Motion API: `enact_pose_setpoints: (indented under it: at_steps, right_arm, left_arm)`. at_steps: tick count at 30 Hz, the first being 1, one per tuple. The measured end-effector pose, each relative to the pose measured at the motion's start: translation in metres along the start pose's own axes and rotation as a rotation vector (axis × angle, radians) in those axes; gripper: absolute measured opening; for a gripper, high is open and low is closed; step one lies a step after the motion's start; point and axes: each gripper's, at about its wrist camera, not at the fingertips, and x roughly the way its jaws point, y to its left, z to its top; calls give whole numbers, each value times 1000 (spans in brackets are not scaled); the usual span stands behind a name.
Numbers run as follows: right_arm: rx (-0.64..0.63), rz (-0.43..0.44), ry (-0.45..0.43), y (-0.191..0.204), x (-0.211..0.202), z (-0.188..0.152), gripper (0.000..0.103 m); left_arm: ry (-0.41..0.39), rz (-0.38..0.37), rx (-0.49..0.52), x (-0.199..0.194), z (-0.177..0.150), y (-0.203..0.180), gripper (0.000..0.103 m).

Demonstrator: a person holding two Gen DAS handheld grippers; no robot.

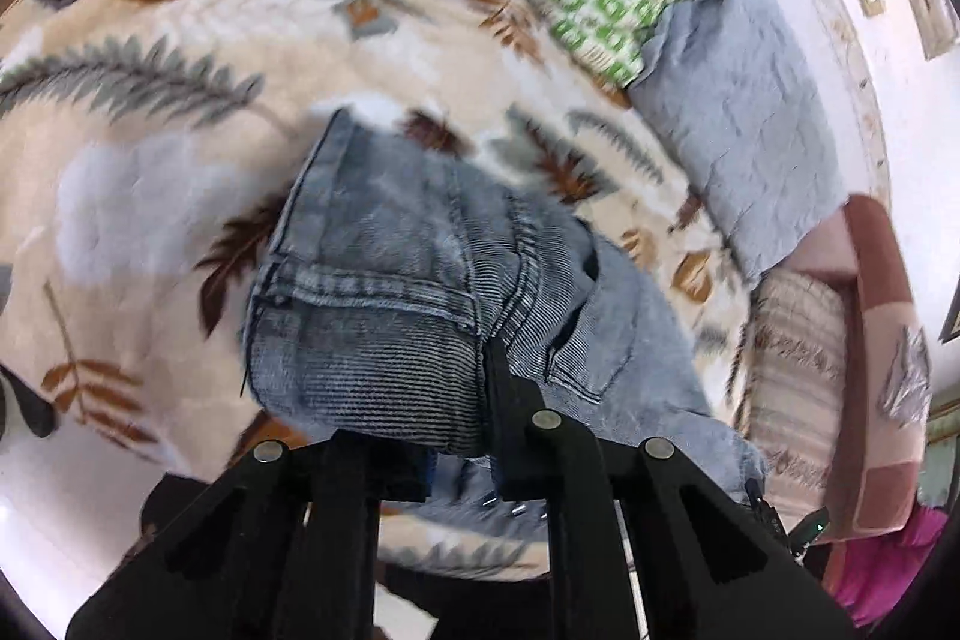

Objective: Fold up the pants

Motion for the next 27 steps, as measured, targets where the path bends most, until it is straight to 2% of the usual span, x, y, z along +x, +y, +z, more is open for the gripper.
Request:
enact_pose_setpoints:
  at_steps: [3, 5, 8, 9, 10, 11, 13, 14, 17, 20, 23, 25, 27]
  right_arm:
    - [66, -36, 49, -19, 2, -31, 16]
    - [104, -85, 81, -25, 3, -44, 26]
    - [154, -98, 43, -25, -19, -55, 29]
    - [164, -90, 24, -22, -28, -59, 31]
    - [176, -53, 3, -16, -39, -64, 39]
    - [184, -14, -6, -9, -45, -67, 50]
    - [188, 80, 6, 9, -47, -78, 61]
    - [185, 123, 22, 20, -43, -81, 61]
    - [198, 219, 101, 43, -16, -92, 61]
    - [198, 154, 150, 53, 11, -97, 61]
    - [268, 168, 156, 47, 27, -99, 61]
    - [262, 130, 147, 46, 36, -97, 61]
    - [294, 135, 160, 44, 46, -96, 55]
  left_arm:
    - [60, 23, -42, 17, -7, 21, 11]
    - [87, 15, -73, 23, -9, 29, 11]
    - [84, -4, -68, 18, -11, 32, 11]
    - [74, -7, -55, 13, -12, 32, 12]
    - [68, -22, -43, 9, -14, 32, 13]
    - [66, -36, -37, 7, -15, 33, 19]
    - [67, -57, -32, 5, -19, 35, 29]
    - [70, -62, -32, 7, -20, 35, 33]
    - [91, -66, -45, 13, -19, 38, 33]
    - [111, -77, -60, 16, -19, 42, 33]
    - [109, -76, -58, 17, -18, 43, 35]
    - [113, -68, -61, 23, -15, 42, 36]
    - [115, -63, -58, 30, -10, 38, 35]
